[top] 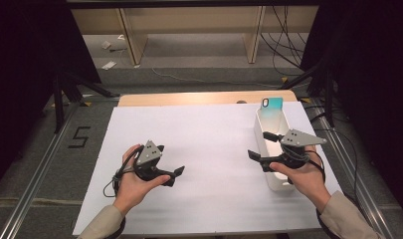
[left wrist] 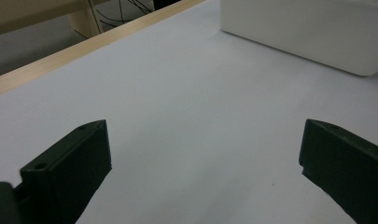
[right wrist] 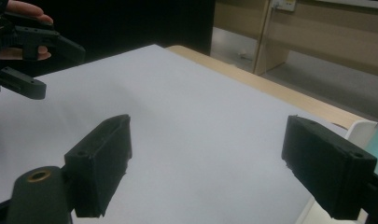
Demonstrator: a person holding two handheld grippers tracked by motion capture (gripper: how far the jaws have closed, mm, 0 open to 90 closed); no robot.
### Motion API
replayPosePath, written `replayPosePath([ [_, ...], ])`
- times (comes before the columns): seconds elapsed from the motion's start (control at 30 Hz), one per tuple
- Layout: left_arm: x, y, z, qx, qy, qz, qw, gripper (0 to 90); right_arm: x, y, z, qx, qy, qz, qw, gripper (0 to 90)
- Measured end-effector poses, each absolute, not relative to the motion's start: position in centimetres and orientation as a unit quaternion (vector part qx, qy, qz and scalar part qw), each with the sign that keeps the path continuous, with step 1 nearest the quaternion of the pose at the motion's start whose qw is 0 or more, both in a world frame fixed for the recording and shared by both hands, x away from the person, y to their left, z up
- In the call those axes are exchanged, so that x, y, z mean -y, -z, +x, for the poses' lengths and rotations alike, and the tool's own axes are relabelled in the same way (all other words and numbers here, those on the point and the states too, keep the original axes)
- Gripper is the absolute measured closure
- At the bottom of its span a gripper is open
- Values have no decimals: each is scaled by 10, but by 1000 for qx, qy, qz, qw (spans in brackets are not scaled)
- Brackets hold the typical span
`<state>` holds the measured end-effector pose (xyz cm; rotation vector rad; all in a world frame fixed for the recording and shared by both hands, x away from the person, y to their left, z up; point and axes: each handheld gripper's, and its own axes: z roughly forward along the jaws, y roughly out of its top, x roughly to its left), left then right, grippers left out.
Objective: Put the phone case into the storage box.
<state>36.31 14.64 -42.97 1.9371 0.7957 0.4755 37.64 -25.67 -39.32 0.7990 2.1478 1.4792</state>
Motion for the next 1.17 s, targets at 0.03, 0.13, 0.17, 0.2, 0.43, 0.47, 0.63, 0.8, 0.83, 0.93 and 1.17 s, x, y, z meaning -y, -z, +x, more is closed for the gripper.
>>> replayPosePath([
  [0.03, -146, 430, 363, -326, -195, 793, 477, 17, 257, 393, 376, -771, -530, 287, 206, 167],
  [0.13, -147, 430, 363, -325, -195, 793, 477, 17, 258, 394, 375, -771, -530, 287, 206, 167],
  [0.17, -147, 430, 363, -325, -195, 793, 477, 17, 258, 394, 374, -770, -531, 287, 207, 167],
  [0.2, -147, 430, 363, -325, -195, 793, 477, 18, 258, 394, 374, -770, -531, 287, 206, 167],
  [0.43, -147, 429, 363, -325, -195, 793, 477, 18, 259, 395, 371, -772, -529, 284, 208, 167],
  [0.47, -147, 429, 363, -325, -195, 793, 477, 18, 259, 396, 371, -773, -528, 284, 208, 167],
  [0.63, -147, 429, 363, -325, -195, 793, 478, 18, 259, 397, 369, -773, -529, 283, 207, 167],
  [0.8, -146, 430, 363, -325, -193, 793, 478, 21, 260, 397, 368, -773, -529, 283, 206, 167],
  [0.83, -146, 430, 363, -325, -192, 793, 479, 21, 260, 397, 368, -773, -529, 283, 207, 167],
  [0.93, -147, 429, 363, -325, -193, 793, 479, 22, 259, 397, 368, -772, -530, 283, 207, 167],
  [1.17, -147, 430, 363, -326, -190, 791, 481, 28, 260, 397, 368, -771, -530, 286, 209, 166],
])
